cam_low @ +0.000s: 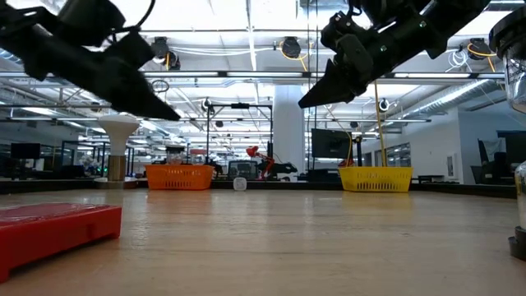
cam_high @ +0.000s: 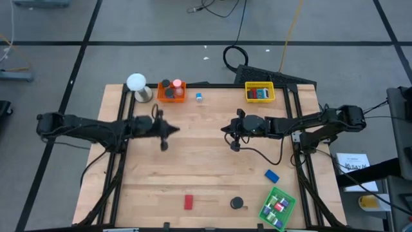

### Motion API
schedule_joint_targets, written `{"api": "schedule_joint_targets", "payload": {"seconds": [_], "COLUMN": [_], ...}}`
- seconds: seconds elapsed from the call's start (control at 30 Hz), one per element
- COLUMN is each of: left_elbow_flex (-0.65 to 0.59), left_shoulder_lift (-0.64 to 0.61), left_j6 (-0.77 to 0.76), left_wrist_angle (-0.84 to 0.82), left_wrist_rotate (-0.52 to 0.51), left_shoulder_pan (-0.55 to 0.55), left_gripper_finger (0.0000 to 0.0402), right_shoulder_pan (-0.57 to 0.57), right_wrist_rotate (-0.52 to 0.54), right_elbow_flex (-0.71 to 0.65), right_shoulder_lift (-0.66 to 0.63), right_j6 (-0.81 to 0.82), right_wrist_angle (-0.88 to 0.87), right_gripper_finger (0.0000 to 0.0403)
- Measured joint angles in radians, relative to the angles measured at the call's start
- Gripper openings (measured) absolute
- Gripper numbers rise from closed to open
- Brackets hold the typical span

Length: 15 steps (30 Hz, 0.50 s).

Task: Pick & Place Office items
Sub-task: Put the blue timer into the yellow basket

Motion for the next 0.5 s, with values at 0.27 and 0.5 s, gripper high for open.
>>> {"api": "schedule_joint_targets", "payload": {"seconds": [0.27,0.5], "left_elbow_flex": [-0.015,-0.015], "left_shoulder_lift": [0.054,0.151], "left_j6": [-0.061,-0.148], "left_wrist_angle": [-0.026,0.048], "left_wrist_rotate": [-0.008,-0.168], "left_shoulder_pan": [-0.279,-0.407], "left_gripper_finger": [0.0005,0.0012], "right_shoulder_pan": [0.065,0.185], "right_wrist_rotate": [0.041,0.188], "right_elbow_flex": [0.000,0.047], "right_shoulder_lift": [-0.075,-0.146], "right_j6": [0.020,0.293], "right_wrist_angle": [-0.096,-0.524], "right_gripper_finger": [0.0000,0.0000]}}
